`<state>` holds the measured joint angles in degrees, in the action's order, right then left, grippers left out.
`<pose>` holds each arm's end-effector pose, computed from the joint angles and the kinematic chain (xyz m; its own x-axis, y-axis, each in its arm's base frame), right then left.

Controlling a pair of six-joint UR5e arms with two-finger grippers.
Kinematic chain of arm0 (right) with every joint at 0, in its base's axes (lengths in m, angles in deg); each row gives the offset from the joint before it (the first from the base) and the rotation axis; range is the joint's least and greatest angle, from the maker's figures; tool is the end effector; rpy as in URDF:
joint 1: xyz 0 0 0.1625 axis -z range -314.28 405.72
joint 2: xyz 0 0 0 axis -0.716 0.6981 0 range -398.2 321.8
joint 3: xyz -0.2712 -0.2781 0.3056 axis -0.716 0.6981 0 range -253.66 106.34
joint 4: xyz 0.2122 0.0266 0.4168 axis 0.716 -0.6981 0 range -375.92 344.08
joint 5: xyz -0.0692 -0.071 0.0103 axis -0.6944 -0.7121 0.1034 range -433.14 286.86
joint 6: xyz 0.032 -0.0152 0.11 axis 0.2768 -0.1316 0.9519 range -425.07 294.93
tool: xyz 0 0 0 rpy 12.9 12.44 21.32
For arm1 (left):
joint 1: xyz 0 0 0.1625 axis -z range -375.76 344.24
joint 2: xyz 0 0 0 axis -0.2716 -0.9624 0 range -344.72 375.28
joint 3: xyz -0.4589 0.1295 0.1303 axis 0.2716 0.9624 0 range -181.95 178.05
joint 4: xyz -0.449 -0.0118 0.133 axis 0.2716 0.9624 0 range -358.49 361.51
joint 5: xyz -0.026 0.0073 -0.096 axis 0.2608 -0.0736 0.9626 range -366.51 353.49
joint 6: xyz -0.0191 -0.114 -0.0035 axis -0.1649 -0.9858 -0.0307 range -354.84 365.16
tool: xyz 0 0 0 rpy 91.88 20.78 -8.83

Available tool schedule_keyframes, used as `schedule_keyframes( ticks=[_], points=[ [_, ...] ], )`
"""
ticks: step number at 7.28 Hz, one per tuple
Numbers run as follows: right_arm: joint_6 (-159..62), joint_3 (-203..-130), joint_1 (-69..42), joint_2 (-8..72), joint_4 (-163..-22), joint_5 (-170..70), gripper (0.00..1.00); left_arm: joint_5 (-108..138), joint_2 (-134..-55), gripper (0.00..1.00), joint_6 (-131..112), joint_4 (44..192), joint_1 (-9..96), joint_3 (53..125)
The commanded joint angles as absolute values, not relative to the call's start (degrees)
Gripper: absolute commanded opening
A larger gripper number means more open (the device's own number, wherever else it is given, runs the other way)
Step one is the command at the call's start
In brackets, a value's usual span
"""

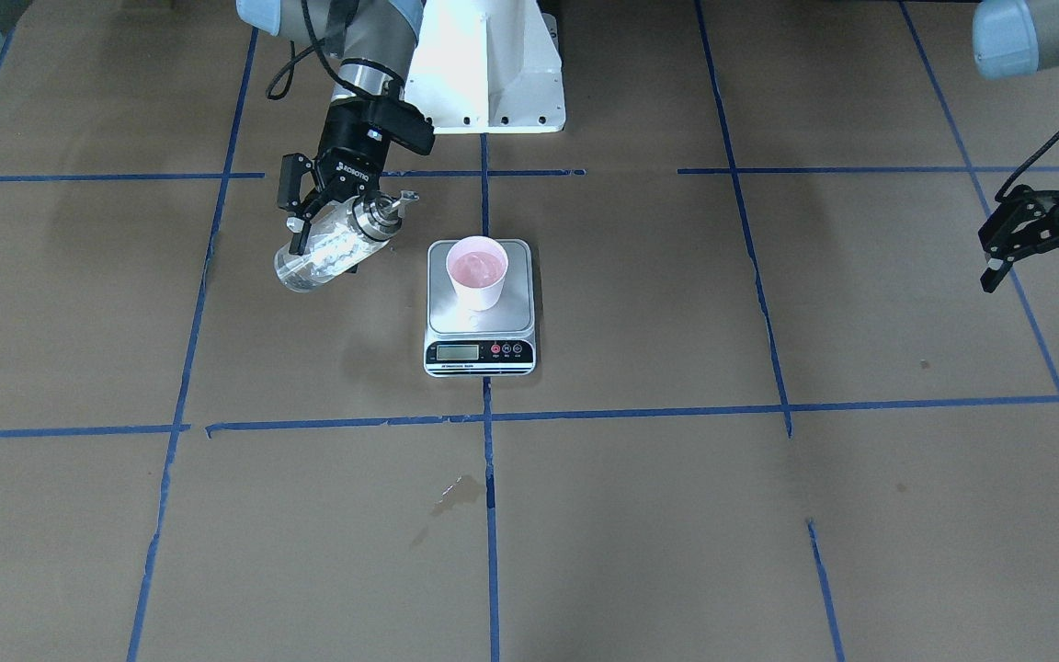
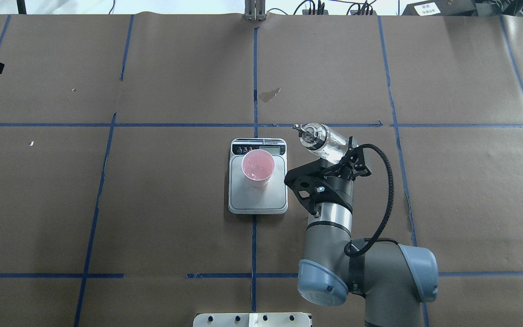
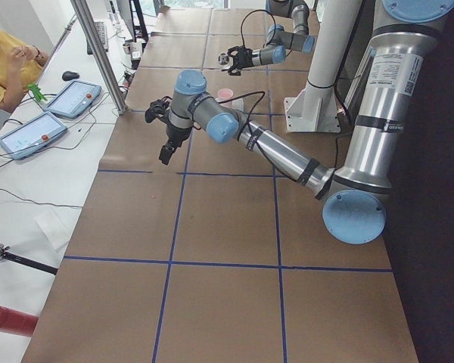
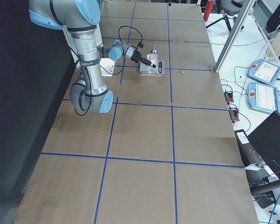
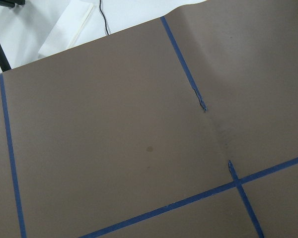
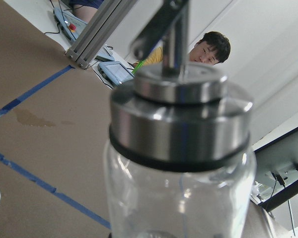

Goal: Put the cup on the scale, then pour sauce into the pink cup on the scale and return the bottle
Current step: 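Turn the bottle upright and carry it back with the right gripper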

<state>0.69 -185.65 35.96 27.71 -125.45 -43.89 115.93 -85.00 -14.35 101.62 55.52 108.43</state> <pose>-0.5788 -0.3372 0.2961 0.9957 -0.0322 0.0871 -0.0641 0.4410 0.8952 0.1294 -0.6042 0.4287 0.7287 0.3284 -0.6010 0.0004 0.8773 0.4799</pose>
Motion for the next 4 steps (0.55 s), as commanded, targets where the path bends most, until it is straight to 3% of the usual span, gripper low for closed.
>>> schedule_keyframes(
  ticks=[1, 2, 4],
  points=[
    [12.2, -192.4, 35.5, 32.5, -120.3, -39.9, 0.00, 115.9, -85.0, 1.00, -14.4, 101.6, 55.5, 108.6],
    [15.5, -193.1, 34.9, 37.9, -119.6, -38.0, 0.00, 115.9, -85.0, 1.00, -14.4, 101.6, 55.5, 108.6],
    [23.3, -192.8, 34.6, 45.0, -102.8, -38.1, 0.00, 115.9, -85.1, 1.00, -14.4, 101.6, 55.5, 108.7]
  ],
)
